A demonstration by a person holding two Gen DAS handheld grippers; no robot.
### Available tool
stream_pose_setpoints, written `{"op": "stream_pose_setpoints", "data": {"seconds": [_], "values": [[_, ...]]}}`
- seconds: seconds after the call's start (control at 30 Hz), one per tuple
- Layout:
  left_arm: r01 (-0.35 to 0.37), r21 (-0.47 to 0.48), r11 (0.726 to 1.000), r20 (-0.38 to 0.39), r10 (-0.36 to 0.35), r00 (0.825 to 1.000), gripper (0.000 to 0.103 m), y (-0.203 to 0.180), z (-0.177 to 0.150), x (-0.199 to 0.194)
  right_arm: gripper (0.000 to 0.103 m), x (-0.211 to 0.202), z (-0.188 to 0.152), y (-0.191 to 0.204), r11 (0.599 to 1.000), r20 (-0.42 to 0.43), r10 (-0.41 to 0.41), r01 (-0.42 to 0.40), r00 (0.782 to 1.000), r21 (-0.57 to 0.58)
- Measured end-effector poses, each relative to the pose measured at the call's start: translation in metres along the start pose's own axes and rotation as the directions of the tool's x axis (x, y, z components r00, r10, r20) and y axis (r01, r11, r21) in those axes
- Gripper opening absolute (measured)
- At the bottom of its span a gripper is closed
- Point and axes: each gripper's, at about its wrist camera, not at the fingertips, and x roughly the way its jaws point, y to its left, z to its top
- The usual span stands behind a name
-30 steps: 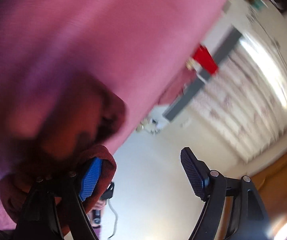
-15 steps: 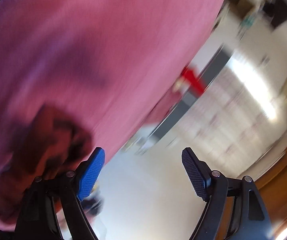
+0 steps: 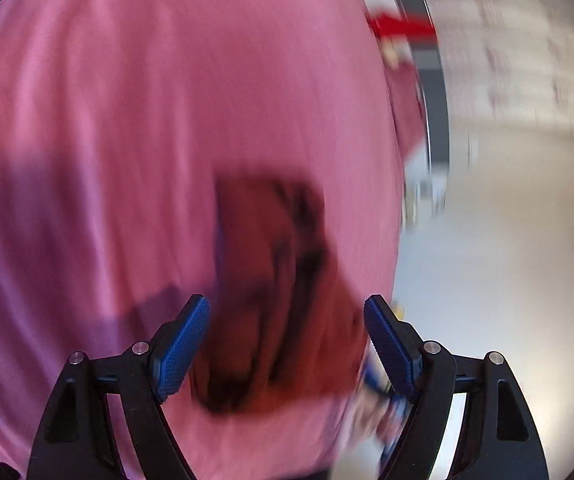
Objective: Fold clothes
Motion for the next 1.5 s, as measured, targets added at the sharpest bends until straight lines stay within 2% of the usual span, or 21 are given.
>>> {"op": "stream_pose_setpoints", "data": {"seconds": [0.03, 0.1, 0.23, 0.3, 0.33, 0.4, 0.5, 0.57, 0.67, 0.7, 0.73, 0.83, 0.9, 1.07, 1.17, 1.23, 1.4, 1.43, 1.47, 1.5], "values": [[0.038, -0.023, 0.999, -0.042, -0.039, 0.998, 0.08, 0.003, -0.006, 0.006, 0.046, 0.008, -0.007, 0.004, 1.0, -0.009, 0.007, -0.007, 1.0, -0.005], [0.097, -0.064, 0.993, -0.062, -0.101, 0.993, 0.08, 0.011, -0.015, 0.011, 0.046, 0.021, -0.02, 0.008, 0.999, -0.017, 0.034, -0.034, 0.999, 0.008], [0.117, -0.002, 0.993, -0.01, -0.117, 0.993, 0.08, 0.003, -0.016, 0.007, 0.046, 0.038, -0.03, 0.004, 0.993, -0.012, 0.103, -0.102, 0.995, 0.059], [0.095, 0.032, 0.995, 0.028, -0.096, 0.995, 0.074, -0.003, -0.017, 0.0, 0.046, 0.033, -0.038, -0.002, 0.993, -0.006, 0.1, -0.1, 0.995, 0.063], [0.104, 0.048, 0.993, 0.043, -0.107, 0.993, 0.067, -0.006, -0.018, -0.001, 0.046, 0.03, -0.041, -0.005, 0.993, -0.004, 0.099, -0.098, 0.995, 0.065], [0.13, 0.066, 0.989, 0.045, -0.133, 0.99, 0.063, -0.008, -0.023, -0.003, 0.046, 0.024, -0.044, -0.008, 0.993, 0.011, 0.104, -0.104, 0.995, 0.061], [0.1, 0.064, 0.993, -0.006, -0.1, 0.995, 0.062, -0.01, -0.026, 0.02, 0.046, 0.006, -0.041, -0.015, 0.992, 0.049, 0.102, -0.105, 0.994, 0.066], [0.07, 0.053, 0.996, -0.024, -0.068, 0.997, 0.058, -0.005, -0.034, 0.026, 0.046, -0.001, -0.04, -0.021, 0.99, 0.067, 0.109, -0.115, 0.992, 0.087], [0.035, 0.028, 0.999, -0.046, -0.034, 0.998, 0.056, 0.003, -0.042, 0.035, 0.046, 0.002, -0.041, -0.023, 0.983, 0.078, 0.132, -0.14, 0.988, 0.117], [0.039, 0.017, 0.999, -0.05, -0.038, 0.998, 0.053, 0.005, -0.044, 0.038, 0.046, 0.002, -0.042, -0.025, 0.982, 0.077, 0.135, -0.143, 0.988, 0.12], [0.028, 0.017, 0.999, -0.049, -0.027, 0.998, 0.047, 0.006, -0.046, 0.039, 0.046, 0.0, -0.043, -0.026, 0.983, 0.075, 0.134, -0.142, 0.988, 0.119], [-0.037, 0.034, 0.999, -0.047, 0.039, 0.998, 0.036, 0.006, -0.048, 0.039, 0.046, -0.004, -0.046, -0.031, 0.983, 0.069, 0.131, -0.139, 0.989, 0.119], [-0.076, 0.043, 0.996, -0.04, 0.077, 0.996, 0.036, 0.002, -0.047, 0.042, 0.046, -0.001, -0.046, -0.033, 0.98, 0.074, 0.14, -0.149, 0.987, 0.133], [-0.099, 0.005, 0.995, 0.023, 0.099, 0.995, 0.036, 0.007, -0.049, 0.027, 0.046, 0.0, -0.047, -0.038, 0.973, 0.075, 0.173, -0.182, 0.982, 0.143], [-0.11, -0.012, 0.994, 0.012, 0.11, 0.994, 0.036, 0.014, -0.045, 0.032, 0.046, 0.004, -0.047, -0.037, 0.974, 0.068, 0.173, -0.181, 0.983, 0.138], [-0.088, -0.005, 0.996, -0.015, 0.087, 0.996, 0.036, 0.014, -0.044, 0.043, 0.046, 0.006, -0.044, -0.038, 0.974, 0.068, 0.171, -0.179, 0.983, 0.14], [-0.165, -0.004, 0.986, -0.041, 0.164, 0.986, 0.036, 0.012, -0.043, 0.066, 0.046, 0.01, -0.039, -0.039, 0.97, 0.084, 0.177, -0.188, 0.981, 0.152], [-0.169, -0.012, 0.986, -0.041, 0.168, 0.985, 0.033, 0.013, -0.042, 0.067, 0.046, 0.01, -0.038, -0.039, 0.97, 0.085, 0.175, -0.187, 0.981, 0.154], [-0.172, -0.018, 0.985, -0.041, 0.171, 0.984, 0.025, 0.013, -0.042, 0.069, 0.046, 0.01, -0.037, -0.039, 0.971, 0.088, 0.174, -0.185, 0.981, 0.154], [-0.174, -0.024, 0.984, -0.043, 0.173, 0.984, 0.009, 0.015, -0.042, 0.069, 0.046, 0.009, -0.037, -0.039, 0.971, 0.09, 0.172, -0.184, 0.981, 0.153]]}}
